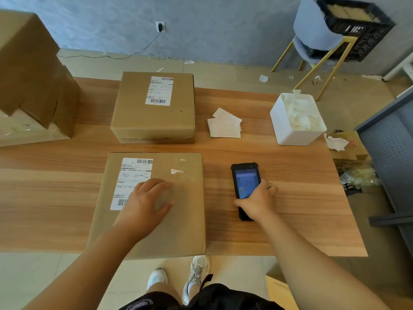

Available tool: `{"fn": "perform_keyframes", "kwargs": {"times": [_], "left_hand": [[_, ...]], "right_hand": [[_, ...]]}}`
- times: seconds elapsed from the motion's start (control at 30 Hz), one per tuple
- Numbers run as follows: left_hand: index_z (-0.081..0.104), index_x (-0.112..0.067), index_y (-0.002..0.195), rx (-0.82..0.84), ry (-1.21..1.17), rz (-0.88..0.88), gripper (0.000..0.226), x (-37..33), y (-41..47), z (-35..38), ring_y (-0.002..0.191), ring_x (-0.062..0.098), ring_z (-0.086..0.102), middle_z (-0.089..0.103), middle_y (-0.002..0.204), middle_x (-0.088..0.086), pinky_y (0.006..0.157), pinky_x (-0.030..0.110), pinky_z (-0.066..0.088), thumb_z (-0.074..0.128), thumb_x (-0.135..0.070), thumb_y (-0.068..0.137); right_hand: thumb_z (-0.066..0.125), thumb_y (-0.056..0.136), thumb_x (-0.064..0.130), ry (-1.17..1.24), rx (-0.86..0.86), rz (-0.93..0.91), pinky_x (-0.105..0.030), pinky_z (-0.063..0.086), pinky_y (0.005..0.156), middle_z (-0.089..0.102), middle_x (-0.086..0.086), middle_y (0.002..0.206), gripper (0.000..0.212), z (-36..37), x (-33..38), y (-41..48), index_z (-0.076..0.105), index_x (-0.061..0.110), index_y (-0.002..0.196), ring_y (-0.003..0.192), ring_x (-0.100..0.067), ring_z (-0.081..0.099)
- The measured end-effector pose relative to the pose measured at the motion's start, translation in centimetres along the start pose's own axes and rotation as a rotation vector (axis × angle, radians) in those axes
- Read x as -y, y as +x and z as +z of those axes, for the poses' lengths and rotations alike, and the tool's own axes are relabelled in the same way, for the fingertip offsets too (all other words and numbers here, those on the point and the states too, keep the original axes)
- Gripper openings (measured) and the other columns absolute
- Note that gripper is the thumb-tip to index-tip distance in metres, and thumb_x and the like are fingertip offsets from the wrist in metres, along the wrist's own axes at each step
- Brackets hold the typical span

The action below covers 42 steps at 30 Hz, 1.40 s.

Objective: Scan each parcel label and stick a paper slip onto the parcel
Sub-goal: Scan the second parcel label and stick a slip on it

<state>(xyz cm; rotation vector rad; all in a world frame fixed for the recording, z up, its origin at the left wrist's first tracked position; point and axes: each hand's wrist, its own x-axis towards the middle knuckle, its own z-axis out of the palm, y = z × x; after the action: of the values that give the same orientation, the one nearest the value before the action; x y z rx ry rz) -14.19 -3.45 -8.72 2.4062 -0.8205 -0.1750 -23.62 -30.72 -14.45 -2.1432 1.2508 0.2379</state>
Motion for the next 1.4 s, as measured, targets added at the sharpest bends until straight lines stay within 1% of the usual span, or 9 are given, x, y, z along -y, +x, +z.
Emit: {"fn": "perform_keyframes", "kwargs": {"times": [0.1,0.27,0.37,0.47,0.6,0.83,1.23,1.3,1.4], "left_hand": [[0.066,-0.01,0.11,-0.045,-0.024,-0.017,0.04,1.3,-1.4,-0.9,0.098,0.032,0.057,0.062,0.108,0.005,0.085,0.044,0.049,0.078,-0.011,0.072],[0.066,-0.007,0.109,-0.1,0.04,-0.151,0.046,5.1,-4.6,-2.5,0.094,0.04,0.056,0.06,0.109,0.013,0.08,0.05,0.048,0.082,-0.009,0.066],[0.063,-0.015,0.117,-0.09,0.085,-0.256,0.053,7.4,-6.1,-3.4,0.099,0.042,0.048,0.053,0.114,0.013,0.084,0.055,0.044,0.082,-0.02,0.068],[0.051,-0.031,0.125,-0.012,0.02,-0.384,0.058,8.9,-6.6,-4.1,0.109,0.036,0.043,0.041,0.12,0.005,0.086,0.049,0.046,0.075,-0.037,0.073],[0.038,-0.037,0.134,0.102,-0.095,-0.413,0.063,10.3,-6.6,-5.1,0.091,0.02,0.057,0.044,0.11,-0.005,0.072,0.033,0.048,0.068,-0.045,0.078],[0.035,-0.032,0.139,0.182,-0.138,-0.363,0.065,11.0,-6.4,-5.9,0.096,0.018,0.056,0.047,0.116,-0.003,0.084,0.032,0.048,0.066,-0.039,0.082],[0.037,-0.031,0.139,0.192,-0.164,-0.353,0.065,11.3,-6.4,-6.2,0.089,0.014,0.055,0.045,0.112,-0.004,0.082,0.03,0.047,0.066,-0.039,0.082],[0.04,-0.028,0.138,0.181,-0.118,-0.346,0.064,11.1,-6.3,-6.3,0.096,0.018,0.054,0.044,0.116,-0.002,0.086,0.033,0.047,0.067,-0.039,0.081],[0.05,-0.022,0.128,0.137,0.021,-0.302,0.052,10.3,-5.6,-6.2,0.112,0.027,0.042,0.041,0.12,0.002,0.094,0.038,0.042,0.067,-0.035,0.081]], "right_hand": [[0.088,0.054,0.032,0.063,-0.015,-0.131,-0.03,0.043,0.072,0.027,-0.005,0.124,0.107,-0.7,1.4,-2.1,0.022,0.021,0.138,0.095,-0.019,0.042],[0.088,0.053,0.033,0.078,0.036,-0.411,-0.015,0.034,0.06,0.041,0.015,0.104,0.095,-2.0,4.3,-6.7,0.026,0.038,0.126,0.09,-0.007,0.046],[0.085,0.053,0.037,-0.035,0.093,-0.455,-0.023,0.041,0.064,0.044,0.012,0.109,0.099,-2.4,6.4,-9.5,0.024,0.035,0.131,0.094,-0.011,0.05],[0.083,0.051,0.037,-0.164,0.15,-0.483,-0.024,0.04,0.058,0.046,0.012,0.103,0.093,-2.6,8.3,-11.9,0.026,0.035,0.124,0.086,-0.008,0.05],[0.08,0.05,0.035,-0.357,0.25,-0.497,-0.026,0.043,0.054,0.048,0.012,0.095,0.083,-2.5,10.5,-15.1,0.03,0.033,0.117,0.078,-0.008,0.052],[0.078,0.049,0.026,-0.632,0.325,-0.494,-0.036,0.053,0.058,0.054,0.003,0.09,0.07,-2.6,12.3,-18.3,0.041,0.024,0.108,0.074,-0.015,0.056],[0.078,0.05,0.023,-0.629,0.331,-0.458,-0.042,0.058,0.068,0.055,0.002,0.091,0.074,-2.2,12.5,-19.0,0.039,0.024,0.113,0.077,-0.018,0.059],[0.079,0.048,0.025,-0.564,0.332,-0.424,-0.043,0.058,0.067,0.055,0.003,0.091,0.075,-2.3,11.9,-18.6,0.039,0.026,0.111,0.076,-0.018,0.06],[0.079,0.046,0.028,-0.358,0.3,-0.343,-0.037,0.057,0.062,0.056,0.005,0.09,0.071,-2.2,10.2,-17.7,0.04,0.031,0.106,0.074,-0.015,0.06]]}}
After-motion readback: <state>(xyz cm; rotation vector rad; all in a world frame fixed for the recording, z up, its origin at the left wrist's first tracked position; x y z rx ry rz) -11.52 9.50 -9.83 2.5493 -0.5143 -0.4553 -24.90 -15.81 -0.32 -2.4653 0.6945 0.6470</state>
